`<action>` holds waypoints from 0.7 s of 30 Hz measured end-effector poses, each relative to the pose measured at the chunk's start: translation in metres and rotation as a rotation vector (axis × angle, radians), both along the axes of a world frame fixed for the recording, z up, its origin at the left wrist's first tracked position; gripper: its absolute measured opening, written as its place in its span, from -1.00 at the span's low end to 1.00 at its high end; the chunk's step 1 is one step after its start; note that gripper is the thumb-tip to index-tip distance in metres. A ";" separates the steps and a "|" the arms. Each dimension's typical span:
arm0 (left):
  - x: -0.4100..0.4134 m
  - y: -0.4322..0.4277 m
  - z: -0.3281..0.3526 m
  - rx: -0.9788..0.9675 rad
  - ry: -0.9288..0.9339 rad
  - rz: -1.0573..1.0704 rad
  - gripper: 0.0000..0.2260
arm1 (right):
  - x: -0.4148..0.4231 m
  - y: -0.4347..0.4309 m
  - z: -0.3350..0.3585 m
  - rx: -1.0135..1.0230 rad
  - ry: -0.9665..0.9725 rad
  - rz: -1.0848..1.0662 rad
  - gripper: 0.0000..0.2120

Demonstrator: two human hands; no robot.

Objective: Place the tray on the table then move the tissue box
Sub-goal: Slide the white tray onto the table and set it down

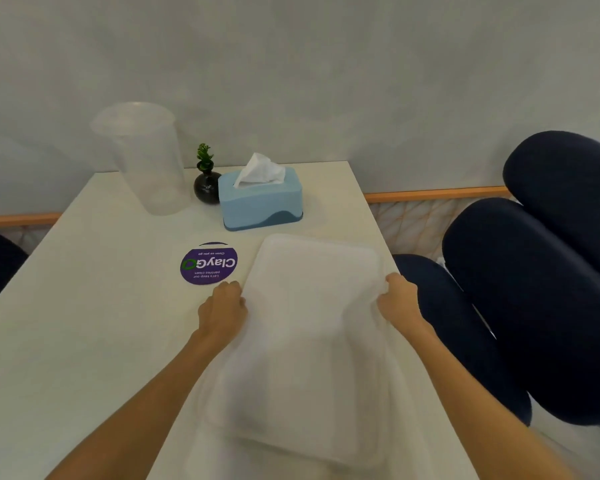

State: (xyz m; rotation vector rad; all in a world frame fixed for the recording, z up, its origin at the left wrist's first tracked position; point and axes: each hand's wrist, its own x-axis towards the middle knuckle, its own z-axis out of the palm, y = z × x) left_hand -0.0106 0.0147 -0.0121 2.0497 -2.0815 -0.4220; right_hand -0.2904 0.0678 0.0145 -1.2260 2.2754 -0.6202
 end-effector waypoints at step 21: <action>-0.073 0.013 -0.001 -0.021 0.048 0.318 -0.82 | -0.078 -0.071 -0.009 -0.043 0.021 0.326 -0.78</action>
